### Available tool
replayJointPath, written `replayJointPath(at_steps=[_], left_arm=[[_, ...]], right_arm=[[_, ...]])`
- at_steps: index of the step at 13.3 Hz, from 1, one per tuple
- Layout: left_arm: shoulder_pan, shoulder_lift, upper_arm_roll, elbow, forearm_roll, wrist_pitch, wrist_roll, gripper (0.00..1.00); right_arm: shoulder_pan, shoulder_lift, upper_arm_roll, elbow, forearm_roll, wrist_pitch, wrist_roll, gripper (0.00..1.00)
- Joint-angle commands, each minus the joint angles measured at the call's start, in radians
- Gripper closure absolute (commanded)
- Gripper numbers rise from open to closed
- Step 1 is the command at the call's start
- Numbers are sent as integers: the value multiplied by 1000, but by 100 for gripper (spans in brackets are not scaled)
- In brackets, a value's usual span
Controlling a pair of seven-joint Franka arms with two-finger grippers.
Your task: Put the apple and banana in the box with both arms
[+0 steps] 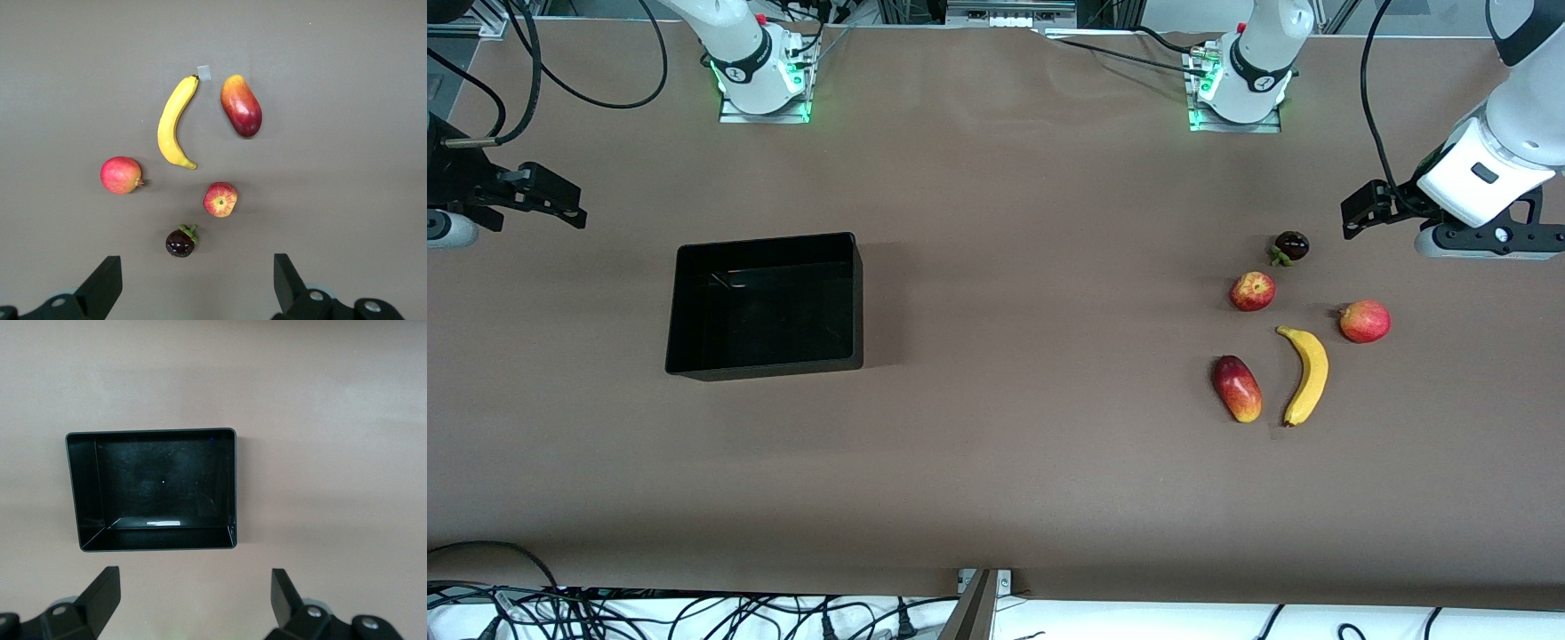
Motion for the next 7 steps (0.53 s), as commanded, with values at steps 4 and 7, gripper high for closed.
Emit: replayJointPath(at_steps=[4, 7], left_arm=[[-1, -7, 2, 12, -6, -19, 16, 0], [-1, -7, 2, 12, -6, -19, 16, 0]], right_arm=[[-1, 9, 3, 22, -19, -12, -3, 0], [-1, 11, 3, 18, -24, -23, -8, 0]])
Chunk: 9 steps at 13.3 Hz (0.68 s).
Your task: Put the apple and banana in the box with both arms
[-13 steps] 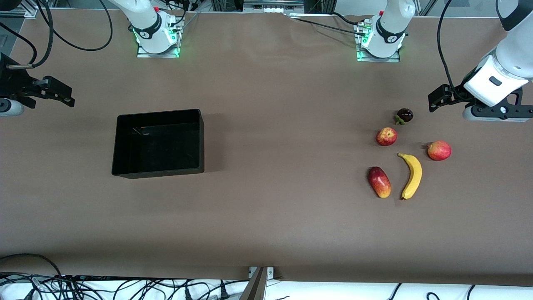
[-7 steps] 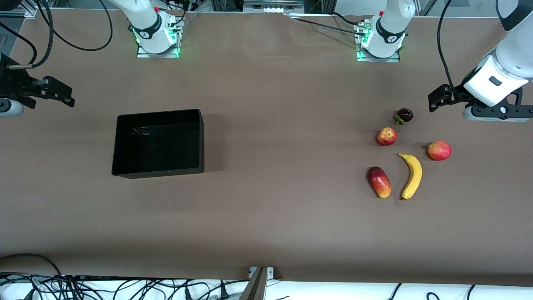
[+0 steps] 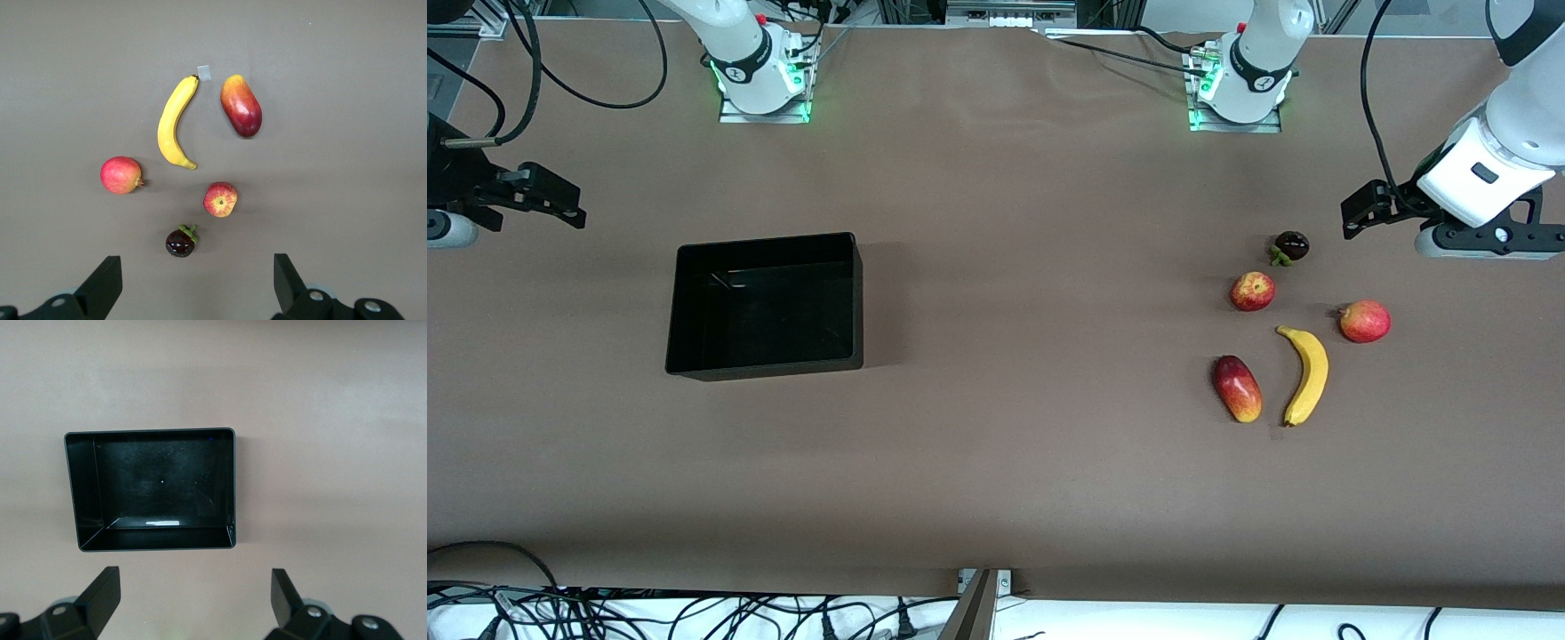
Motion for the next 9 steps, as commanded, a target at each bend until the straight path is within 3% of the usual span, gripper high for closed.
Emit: replayJointPath(at_steps=[1, 9], left_arm=[[-1, -7, 2, 12, -6, -19, 16, 0], [-1, -7, 0, 12, -6, -19, 16, 0]], right_arm=[[1, 10, 5, 16, -19, -29, -7, 0], [-3, 10, 2, -8, -7, -49, -1, 0]])
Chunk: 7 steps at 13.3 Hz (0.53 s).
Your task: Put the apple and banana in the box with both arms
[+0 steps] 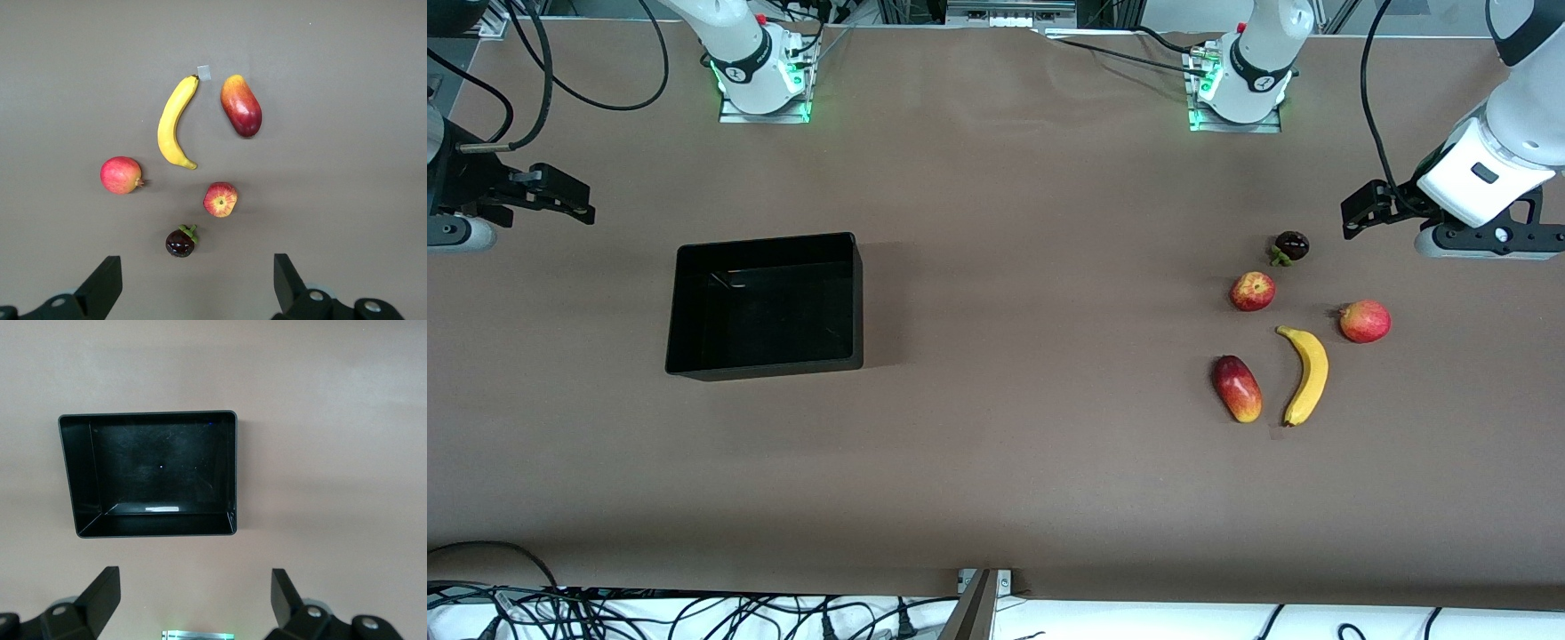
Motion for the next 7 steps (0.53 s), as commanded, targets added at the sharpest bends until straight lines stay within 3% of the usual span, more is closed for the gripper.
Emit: replayJointPath(at_steps=[1, 7], left_arm=[[-1, -7, 0, 12, -6, -19, 16, 0], [-1, -7, 2, 12, -6, -19, 16, 0]], right_arm=[[-4, -2, 0, -16, -6, -2, 0, 0], [-6, 15, 0, -36, -5, 17, 2, 0]])
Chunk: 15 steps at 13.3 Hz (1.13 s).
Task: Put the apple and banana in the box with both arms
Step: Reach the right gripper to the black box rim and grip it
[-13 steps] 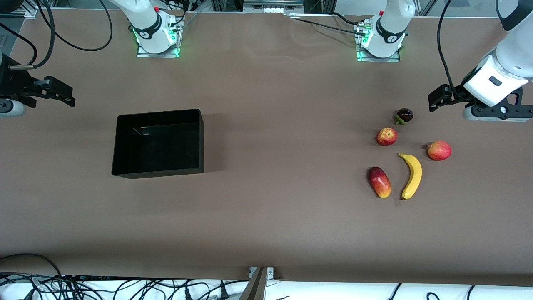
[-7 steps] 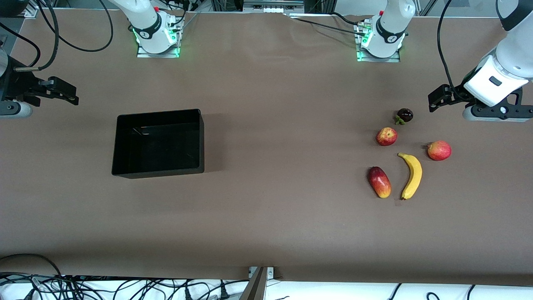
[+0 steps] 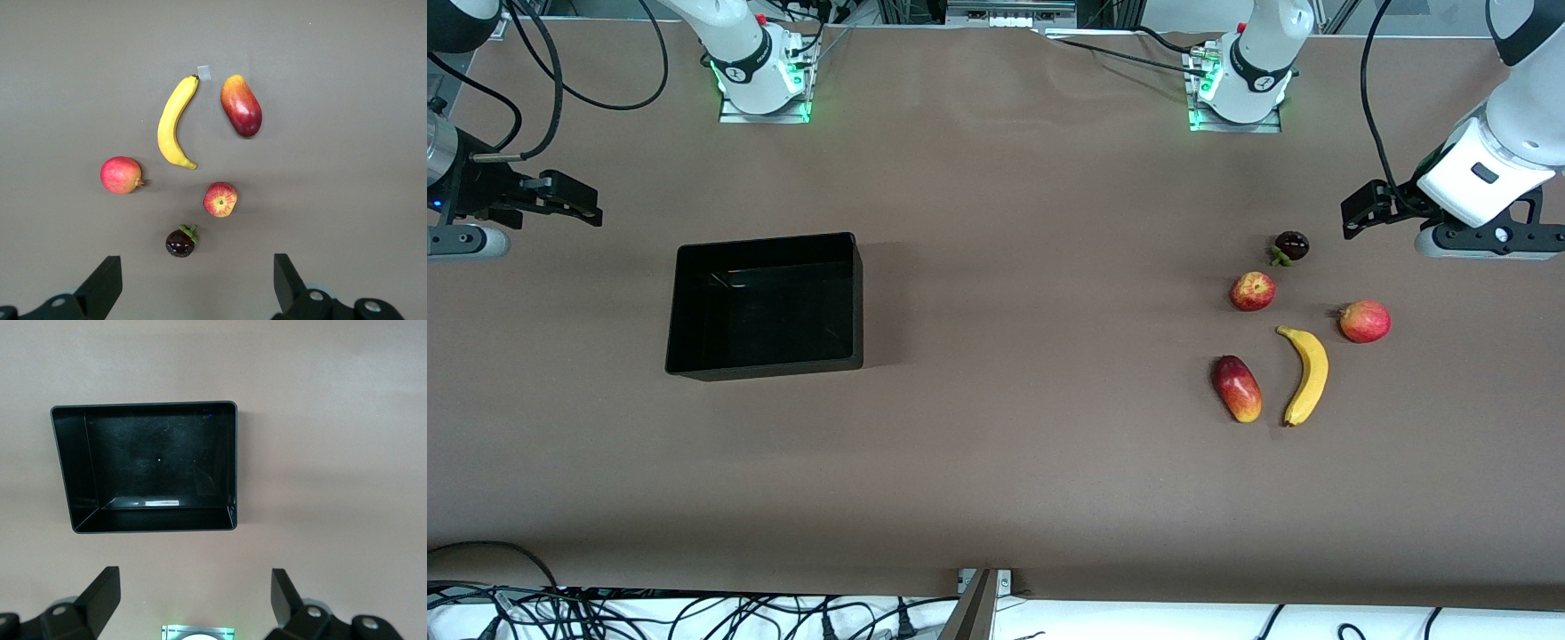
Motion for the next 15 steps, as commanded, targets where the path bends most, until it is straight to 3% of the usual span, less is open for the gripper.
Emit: replayJointPath(at_steps=[1, 6, 10, 15], left_arm=[[-1, -7, 0, 12, -6, -19, 16, 0], [-1, -7, 0, 12, -6, -19, 16, 0], [-1, -7, 0, 12, -6, -19, 16, 0], [-1, -7, 0, 12, -6, -19, 16, 0]], right_arm=[[-5, 20, 1, -35, -5, 45, 2, 0], [-14, 76, -3, -346, 3, 447, 14, 0], [-58, 221, -3, -374, 58, 573, 5, 0], [-94, 252, -3, -584, 86, 829, 5, 0]])
